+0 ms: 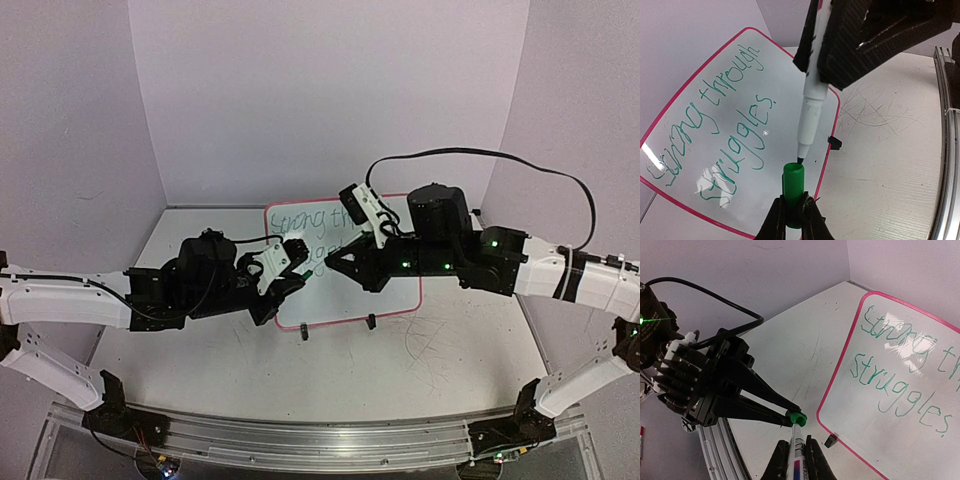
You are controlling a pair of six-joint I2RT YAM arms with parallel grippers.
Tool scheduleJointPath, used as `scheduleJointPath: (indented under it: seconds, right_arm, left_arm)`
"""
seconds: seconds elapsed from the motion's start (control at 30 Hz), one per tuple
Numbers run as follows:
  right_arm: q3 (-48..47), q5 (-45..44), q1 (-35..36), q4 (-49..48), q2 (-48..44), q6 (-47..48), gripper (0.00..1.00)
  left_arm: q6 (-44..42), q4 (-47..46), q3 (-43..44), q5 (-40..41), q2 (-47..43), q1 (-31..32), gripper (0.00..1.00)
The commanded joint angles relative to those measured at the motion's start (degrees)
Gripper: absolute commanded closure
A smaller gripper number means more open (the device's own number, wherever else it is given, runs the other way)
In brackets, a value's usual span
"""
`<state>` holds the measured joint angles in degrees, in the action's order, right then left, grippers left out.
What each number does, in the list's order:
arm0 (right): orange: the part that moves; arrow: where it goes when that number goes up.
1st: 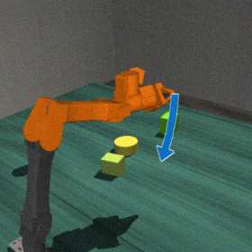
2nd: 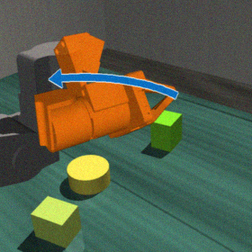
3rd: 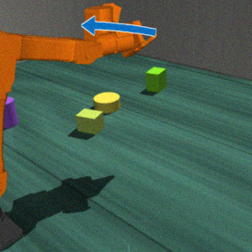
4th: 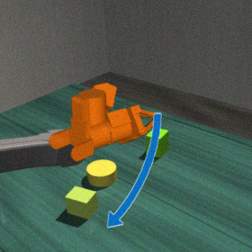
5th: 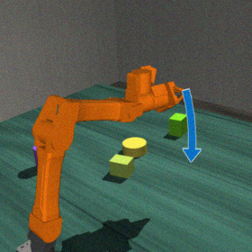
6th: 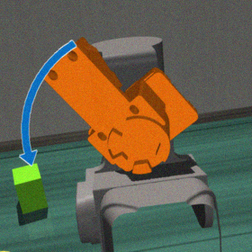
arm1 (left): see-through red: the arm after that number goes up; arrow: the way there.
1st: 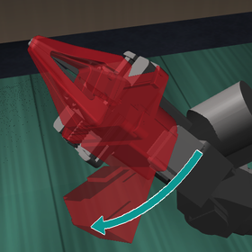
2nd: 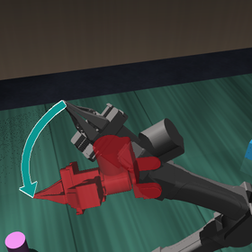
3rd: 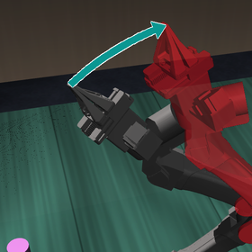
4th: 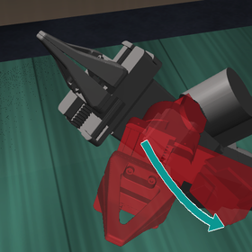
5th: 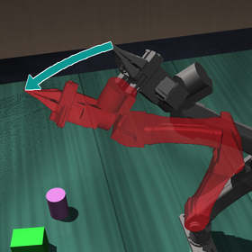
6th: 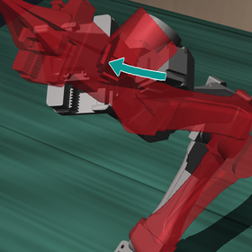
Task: Write a sentence on the whiteboard
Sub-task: Insert the whiteboard marker without the cap into the pen cap.
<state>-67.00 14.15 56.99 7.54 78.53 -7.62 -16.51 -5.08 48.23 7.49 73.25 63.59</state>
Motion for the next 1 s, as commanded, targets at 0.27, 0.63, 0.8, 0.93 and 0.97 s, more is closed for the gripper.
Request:
scheduleJointPath:
  seconds: [0.27,0.63,0.8,0.93,0.97]
  right_arm:
    - [-2.8,-1.2,0.3,-1.5,1.9,-0.4,1.0]
    - [-8.9,6.5,0.3,6.5,7.8,-1.3,1.0]
    - [-11.8,12.0,-0.7,9.7,10.5,-4.2,1.0]
    - [-15.9,17.0,-1.8,12.5,14.6,-12.3,1.0]
    - [-16.7,17.0,-1.6,12.7,15.3,-14.5,1.0]
  left_arm:
    - [-0.3,-2.4,-0.4,-0.7,-1.6,0.4,1.0]
    - [-2.0,-2.4,0.9,0.4,-2.3,1.2,1.0]
    - [-0.5,-2.6,2.1,3.0,-3.6,1.5,1.0]
    - [2.2,-3.1,5.3,11.1,-2.7,3.1,1.0]
    - [2.0,-3.0,7.0,13.8,-1.9,4.3,1.0]
